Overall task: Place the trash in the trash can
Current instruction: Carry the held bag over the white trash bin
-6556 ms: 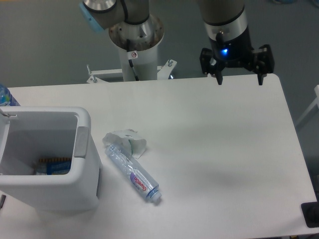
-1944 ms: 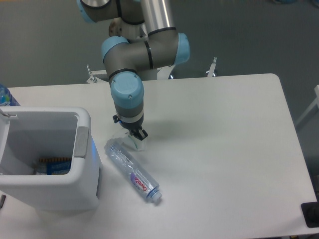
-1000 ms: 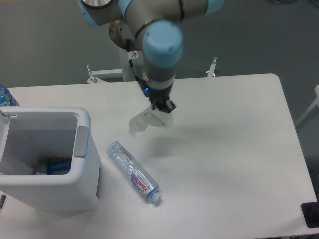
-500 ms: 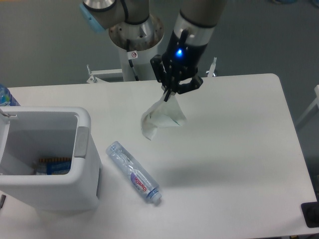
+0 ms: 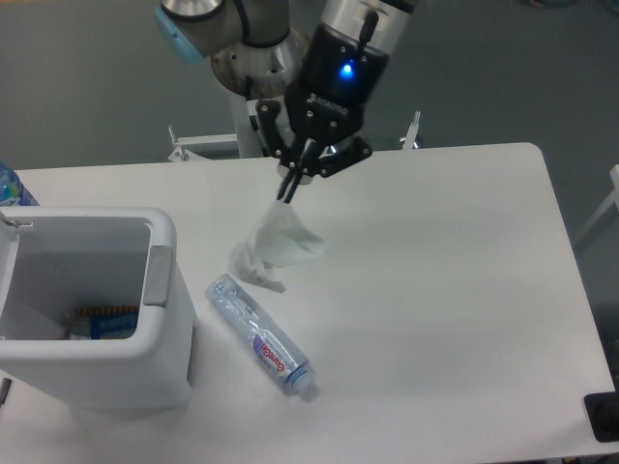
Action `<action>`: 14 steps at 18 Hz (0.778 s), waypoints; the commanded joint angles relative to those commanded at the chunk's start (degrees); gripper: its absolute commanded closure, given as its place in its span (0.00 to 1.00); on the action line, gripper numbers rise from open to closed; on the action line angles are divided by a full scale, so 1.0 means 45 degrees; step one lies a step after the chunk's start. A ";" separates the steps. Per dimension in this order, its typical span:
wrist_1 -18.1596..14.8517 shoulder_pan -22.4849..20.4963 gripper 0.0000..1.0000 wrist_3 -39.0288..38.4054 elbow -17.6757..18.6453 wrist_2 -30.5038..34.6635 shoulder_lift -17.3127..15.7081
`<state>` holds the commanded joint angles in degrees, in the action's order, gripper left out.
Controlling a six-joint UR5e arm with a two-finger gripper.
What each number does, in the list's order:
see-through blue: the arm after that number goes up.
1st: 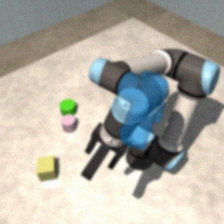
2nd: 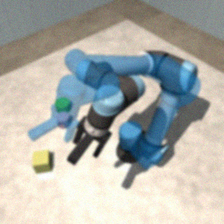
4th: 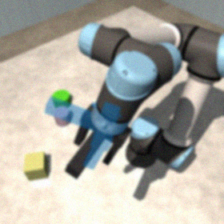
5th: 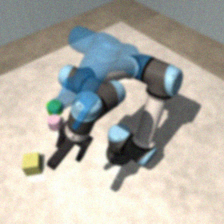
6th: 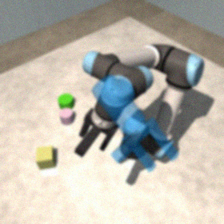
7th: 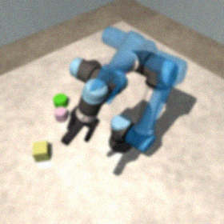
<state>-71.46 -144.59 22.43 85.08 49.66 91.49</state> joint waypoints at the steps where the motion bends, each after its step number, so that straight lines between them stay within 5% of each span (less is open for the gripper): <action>1: 0.0098 0.0215 1.00 -0.0275 0.0000 0.0000 0.0000; 14: 0.0197 0.2715 1.00 -0.0843 0.0293 0.0039 0.0546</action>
<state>-70.58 -132.37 18.63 86.40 49.83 93.95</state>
